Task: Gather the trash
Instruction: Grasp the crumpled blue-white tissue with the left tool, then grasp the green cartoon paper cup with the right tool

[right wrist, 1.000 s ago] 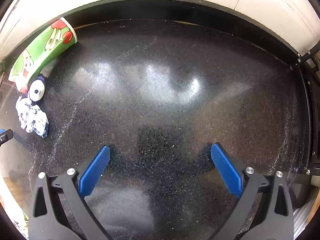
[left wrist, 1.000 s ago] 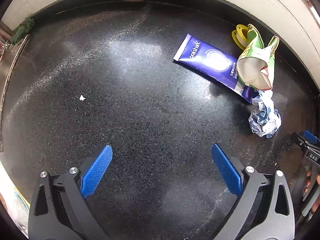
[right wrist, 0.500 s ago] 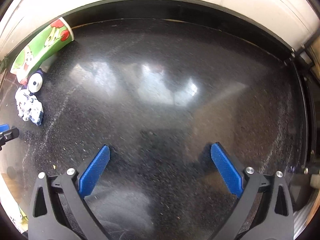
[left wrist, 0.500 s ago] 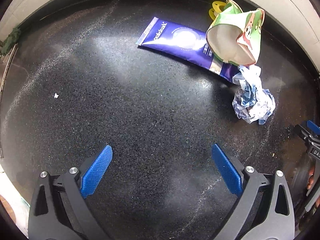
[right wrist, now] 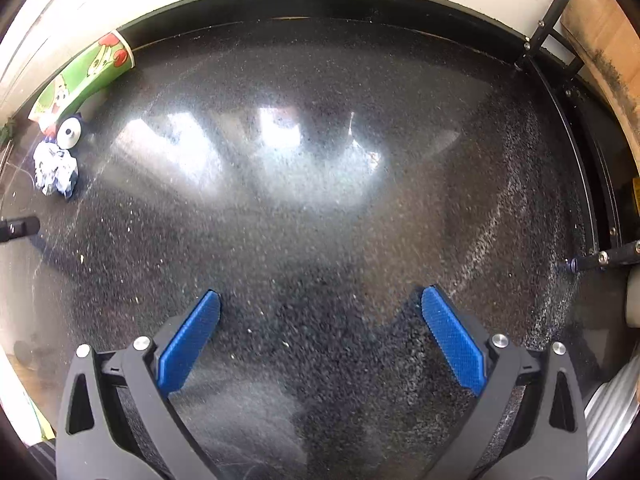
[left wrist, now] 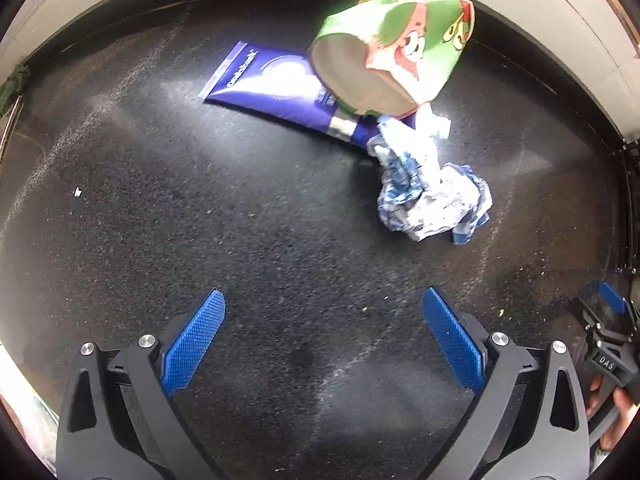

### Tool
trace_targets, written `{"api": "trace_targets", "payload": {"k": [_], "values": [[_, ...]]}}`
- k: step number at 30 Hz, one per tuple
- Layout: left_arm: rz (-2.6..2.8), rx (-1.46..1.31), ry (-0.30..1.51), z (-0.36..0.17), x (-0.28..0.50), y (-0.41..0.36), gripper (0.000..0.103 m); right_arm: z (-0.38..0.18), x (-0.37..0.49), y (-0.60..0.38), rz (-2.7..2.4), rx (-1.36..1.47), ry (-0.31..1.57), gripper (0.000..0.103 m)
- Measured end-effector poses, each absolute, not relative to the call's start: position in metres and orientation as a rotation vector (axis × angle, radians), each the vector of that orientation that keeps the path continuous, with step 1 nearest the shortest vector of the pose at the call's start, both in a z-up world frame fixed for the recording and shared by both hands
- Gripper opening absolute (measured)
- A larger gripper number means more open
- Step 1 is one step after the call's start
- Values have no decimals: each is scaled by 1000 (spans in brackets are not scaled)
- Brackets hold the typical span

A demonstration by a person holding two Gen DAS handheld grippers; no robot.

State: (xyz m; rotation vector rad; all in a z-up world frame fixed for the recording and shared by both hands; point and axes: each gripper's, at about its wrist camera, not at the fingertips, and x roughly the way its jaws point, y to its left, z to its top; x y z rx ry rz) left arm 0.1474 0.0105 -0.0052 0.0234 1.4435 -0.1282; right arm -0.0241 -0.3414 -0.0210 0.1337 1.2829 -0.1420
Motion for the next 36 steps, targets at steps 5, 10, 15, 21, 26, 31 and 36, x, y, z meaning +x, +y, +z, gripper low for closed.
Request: {"api": "trace_targets", "payload": {"k": [5,10,15,21,26,31,36], "values": [[-163,95,1402,-5,153,-31,96,-19,-38,-352,-142,135,1283,98],[-192,28,1423,-12,162,-51,81,-17,-42,-358,-132,129,1286,98],[-208,-16,1391,-10,175,-52,62,-16,-40,-360,-130,127,1285,98],[-267,-209,1393,-10,190,-36,36,-16,-15,-365,-145,139,1295,98],[-221,-267,1398,-16,181,-6,36,-16,11,-362,-133,128,1297,98],[-108,-267,1392,-15,156,37,36,-17,21,-357,-138,131,1281,98],[27,-277,1382,-16,140,88,36,-21,34,-350,-154,143,1272,98]]}}
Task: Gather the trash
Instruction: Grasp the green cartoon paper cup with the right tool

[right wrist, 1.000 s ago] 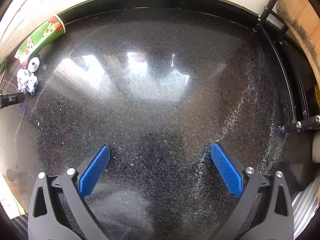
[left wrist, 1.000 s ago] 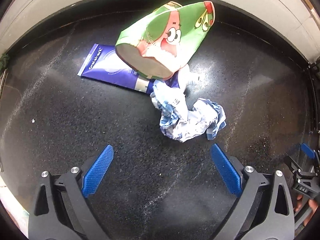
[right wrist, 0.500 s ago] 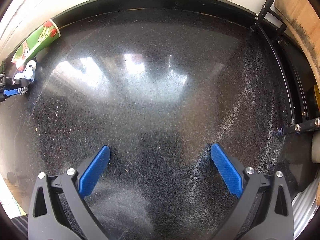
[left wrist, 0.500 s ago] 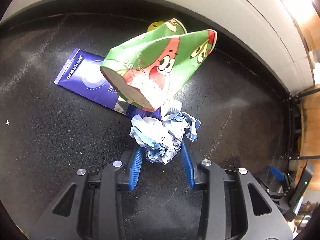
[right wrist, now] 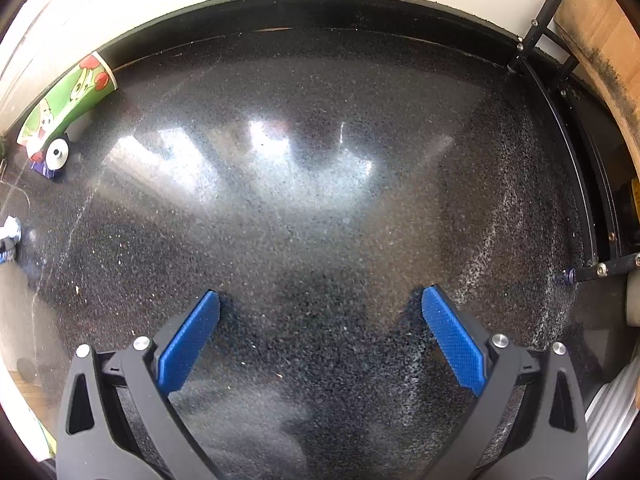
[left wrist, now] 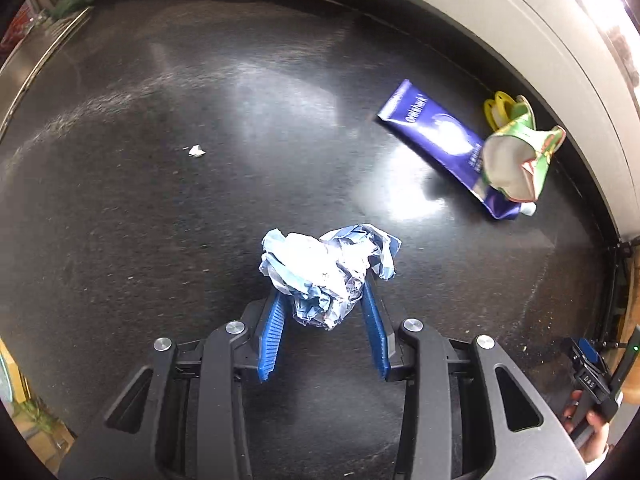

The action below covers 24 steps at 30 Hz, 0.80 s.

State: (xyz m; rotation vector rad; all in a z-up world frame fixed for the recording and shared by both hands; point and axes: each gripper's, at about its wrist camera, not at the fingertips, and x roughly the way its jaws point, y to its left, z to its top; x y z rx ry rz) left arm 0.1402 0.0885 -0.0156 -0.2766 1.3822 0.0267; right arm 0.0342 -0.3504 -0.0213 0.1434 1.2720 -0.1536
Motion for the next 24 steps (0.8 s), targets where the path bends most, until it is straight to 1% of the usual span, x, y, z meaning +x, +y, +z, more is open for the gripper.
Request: {"api": "trace_targets", "payload": {"k": [5,6,8,11,17,24], "values": [[87,-349,1365,-17,126,113,36,-21,52,-344,-170,207,1320,97],[93,-352,1362,-18,126,109,36,-18,60,-342,-145,274,1322,93],[104,-339,1351,-23,120,116,36,-12,82,-334,-96,399,1339,88],[110,-324,1340,-17,116,121,36,1,118,-310,-44,513,1336,88],[117,-330,1329,-16,116,127,37,28,187,-239,9,568,1290,88],[100,-353,1342,-5,109,145,36,23,243,-186,-16,668,1299,88]]}}
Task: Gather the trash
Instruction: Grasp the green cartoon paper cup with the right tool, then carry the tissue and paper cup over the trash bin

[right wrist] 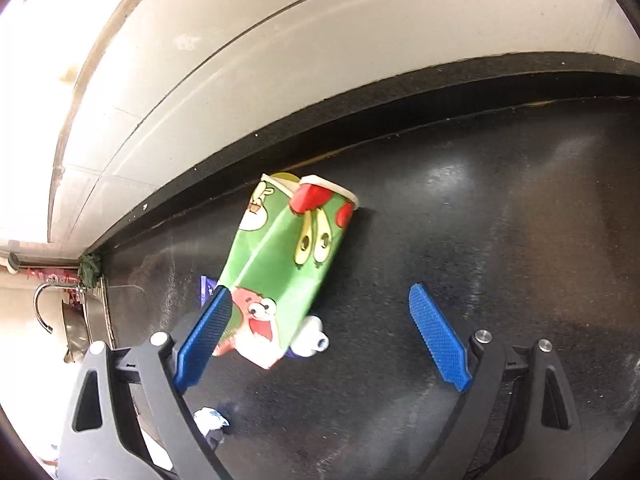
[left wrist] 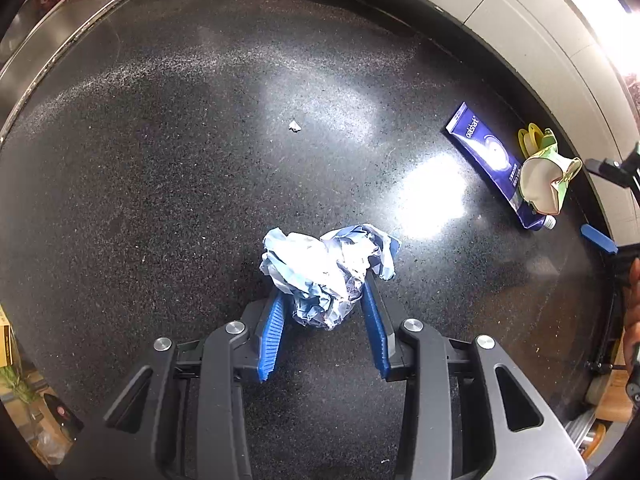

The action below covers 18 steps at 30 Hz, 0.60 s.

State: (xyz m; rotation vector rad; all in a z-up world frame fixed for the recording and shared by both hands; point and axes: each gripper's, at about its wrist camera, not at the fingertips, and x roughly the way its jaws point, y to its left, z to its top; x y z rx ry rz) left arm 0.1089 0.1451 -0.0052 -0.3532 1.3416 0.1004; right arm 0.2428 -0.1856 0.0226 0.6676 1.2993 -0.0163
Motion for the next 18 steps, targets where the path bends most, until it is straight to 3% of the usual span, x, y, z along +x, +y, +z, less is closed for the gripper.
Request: {"api": "trace_targets", "payload": {"k": [4,5,6,7,9,18], "values": [[104,-356,1330,2,108,155,36,17,267,-164,-59,654,1318,86],[104,-359,1328,4,108,158,36,12,272,-158,-63,655,1336,77],[103,-361,1326,4,109,159,36,7,276,-151,-56,654,1353,59],[100,-363,1323,7,109,161,36,7,273,-145,-35,656,1349,59],[93,-368,1318,10,108,164,36,14,274,-133,-5,592,1322,46],[77,-406,1259,41,97,176,36,63,246,-105,88,354,1173,45]]}}
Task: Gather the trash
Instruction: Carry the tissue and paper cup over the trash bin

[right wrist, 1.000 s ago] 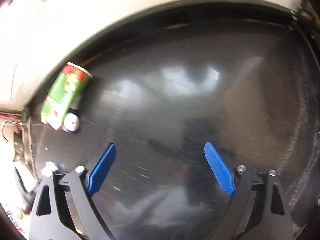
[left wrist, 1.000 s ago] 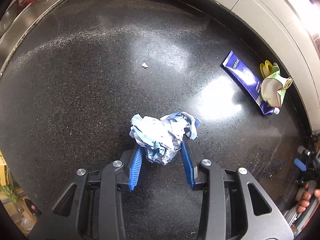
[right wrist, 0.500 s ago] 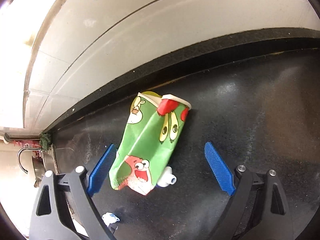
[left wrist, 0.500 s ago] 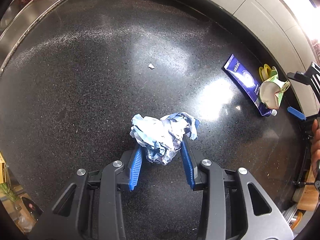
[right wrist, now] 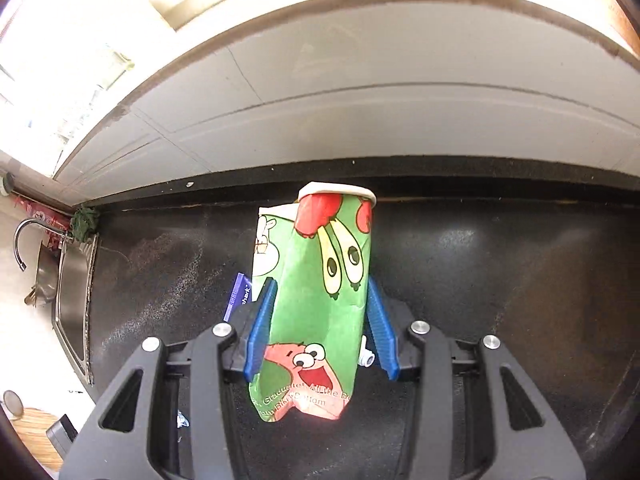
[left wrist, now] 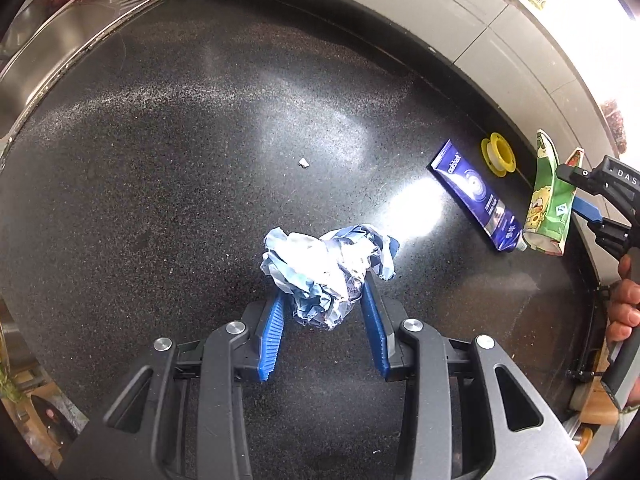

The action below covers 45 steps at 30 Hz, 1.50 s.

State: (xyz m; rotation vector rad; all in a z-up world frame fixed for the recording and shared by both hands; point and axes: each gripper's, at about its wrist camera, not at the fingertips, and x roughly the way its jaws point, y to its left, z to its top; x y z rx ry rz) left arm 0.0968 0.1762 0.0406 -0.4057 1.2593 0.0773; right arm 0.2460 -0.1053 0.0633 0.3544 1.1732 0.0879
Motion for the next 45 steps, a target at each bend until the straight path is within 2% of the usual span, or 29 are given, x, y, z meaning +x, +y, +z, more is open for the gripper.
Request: {"api": "trace_targets", "payload": {"k": [6,14,23,31,41,45], "values": [[119,-378,1208,70,78,197,36,96,224,-106,132,309,1110,45],[273,-397,1171,88,21,251,36,105,194,-73,246,254,1129,45],[488,-508,1148,91,-76,320,36,101,142,53,505,56,1176,45],[664,-620,1154,81,-170,376,36,86,57,193,812,-136,1232,45],[800,-780,1152,50,-244,432,36,51,-49,339,1074,-383,1275,45],[845,-832,1172,22,-260,451,36,34,-88,386,1162,-499,1236,45]]}}
